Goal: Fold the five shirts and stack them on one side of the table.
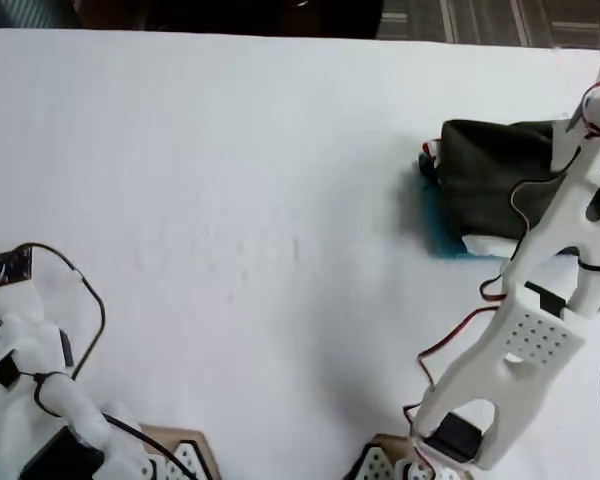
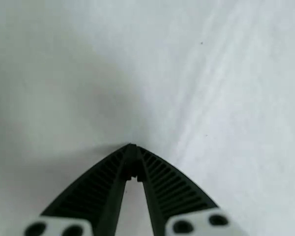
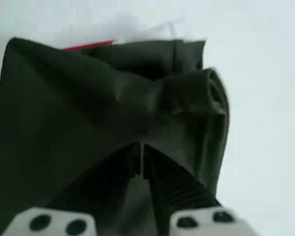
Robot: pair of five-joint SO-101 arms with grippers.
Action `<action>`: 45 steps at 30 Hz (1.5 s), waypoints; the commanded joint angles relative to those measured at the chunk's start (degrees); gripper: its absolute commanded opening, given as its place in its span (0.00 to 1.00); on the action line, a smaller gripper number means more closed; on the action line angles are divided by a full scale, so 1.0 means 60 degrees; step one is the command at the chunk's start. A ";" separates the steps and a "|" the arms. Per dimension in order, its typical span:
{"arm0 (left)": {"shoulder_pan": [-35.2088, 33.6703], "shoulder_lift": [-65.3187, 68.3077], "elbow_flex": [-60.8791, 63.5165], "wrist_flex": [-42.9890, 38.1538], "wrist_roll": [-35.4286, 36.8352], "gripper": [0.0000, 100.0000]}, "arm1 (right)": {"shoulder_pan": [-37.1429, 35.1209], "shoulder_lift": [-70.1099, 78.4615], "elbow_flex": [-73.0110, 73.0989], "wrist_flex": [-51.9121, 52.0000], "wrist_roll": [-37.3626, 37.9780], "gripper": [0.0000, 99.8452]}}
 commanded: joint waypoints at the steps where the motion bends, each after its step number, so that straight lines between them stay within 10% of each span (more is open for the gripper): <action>1: -0.0059 -0.0249 -0.0007 -0.0103 0.0132 0.03 | -0.0051 -0.0930 0.1099 0.0139 0.0000 0.02; 20: -0.0059 -0.0249 -0.0007 -0.0103 0.0132 0.03 | 0.0037 0.1619 0.0996 -0.4989 -0.0088 0.02; 45: -0.0059 -0.0249 -0.0007 -0.0103 0.0132 0.03 | 0.0022 0.1560 0.0996 -0.6777 -0.0484 0.02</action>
